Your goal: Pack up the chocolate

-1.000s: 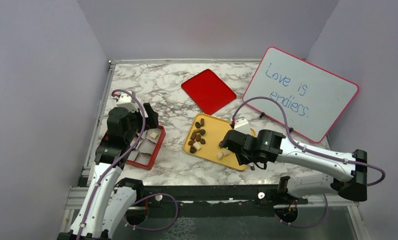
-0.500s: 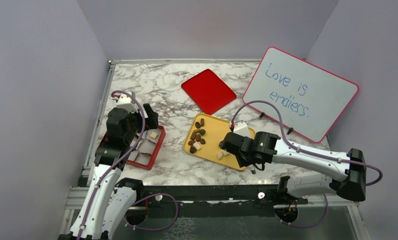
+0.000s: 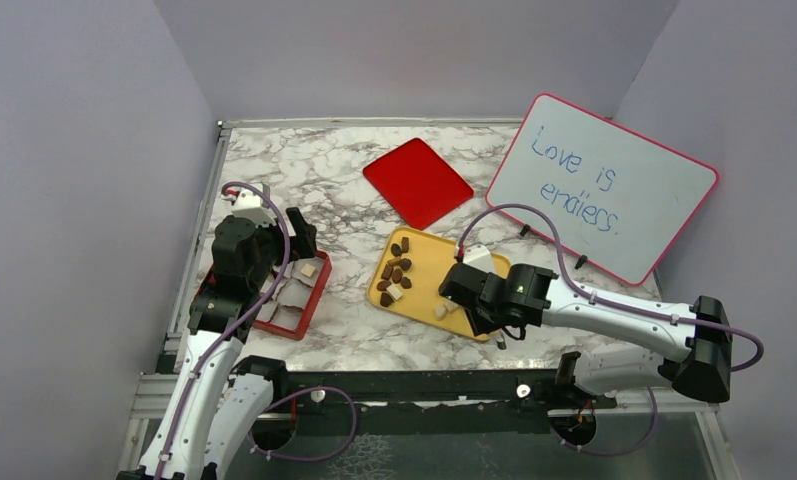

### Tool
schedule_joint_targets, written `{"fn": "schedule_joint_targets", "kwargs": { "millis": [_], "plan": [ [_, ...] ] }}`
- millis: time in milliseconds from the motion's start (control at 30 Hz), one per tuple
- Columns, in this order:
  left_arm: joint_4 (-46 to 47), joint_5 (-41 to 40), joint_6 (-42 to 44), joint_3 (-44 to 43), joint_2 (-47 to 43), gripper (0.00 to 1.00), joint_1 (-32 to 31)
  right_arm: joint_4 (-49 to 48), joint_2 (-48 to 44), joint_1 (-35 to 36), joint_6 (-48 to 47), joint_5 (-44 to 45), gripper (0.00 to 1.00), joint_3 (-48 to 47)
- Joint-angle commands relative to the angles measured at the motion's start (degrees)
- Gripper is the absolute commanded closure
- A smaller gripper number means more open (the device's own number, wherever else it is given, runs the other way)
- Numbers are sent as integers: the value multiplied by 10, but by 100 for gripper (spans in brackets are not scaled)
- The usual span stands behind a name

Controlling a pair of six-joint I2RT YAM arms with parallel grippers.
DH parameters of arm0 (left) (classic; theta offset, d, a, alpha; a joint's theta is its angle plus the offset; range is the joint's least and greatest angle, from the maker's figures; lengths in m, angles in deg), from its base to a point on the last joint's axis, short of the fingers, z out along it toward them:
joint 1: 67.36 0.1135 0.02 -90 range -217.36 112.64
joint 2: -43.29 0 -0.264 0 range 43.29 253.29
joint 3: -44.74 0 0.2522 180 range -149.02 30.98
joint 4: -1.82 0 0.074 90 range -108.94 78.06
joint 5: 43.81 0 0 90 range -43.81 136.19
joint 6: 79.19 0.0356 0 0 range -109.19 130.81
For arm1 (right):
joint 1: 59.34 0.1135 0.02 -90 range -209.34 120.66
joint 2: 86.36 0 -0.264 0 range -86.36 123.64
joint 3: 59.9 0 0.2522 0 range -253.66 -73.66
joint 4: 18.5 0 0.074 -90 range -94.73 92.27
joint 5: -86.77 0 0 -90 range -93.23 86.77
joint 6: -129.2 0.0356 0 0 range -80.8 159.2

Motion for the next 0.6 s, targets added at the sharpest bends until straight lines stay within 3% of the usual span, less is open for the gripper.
{"fn": "schedule_joint_targets", "kwargs": {
  "millis": [0, 100, 433, 567],
  "plan": [
    [9, 6, 4, 5, -10, 1, -1, 30, 7, -3, 19, 4, 59, -6],
    [9, -9, 3, 5, -6, 1, -1, 60, 17, -3, 33, 5, 59, -3],
    [11, -8, 3, 0, 8, 1, -1, 30, -32, -3, 25, -39, 60, 16],
    [11, -8, 5, 1, 6, 1, -1, 22, -34, -3, 24, -34, 65, 19]
  ]
}}
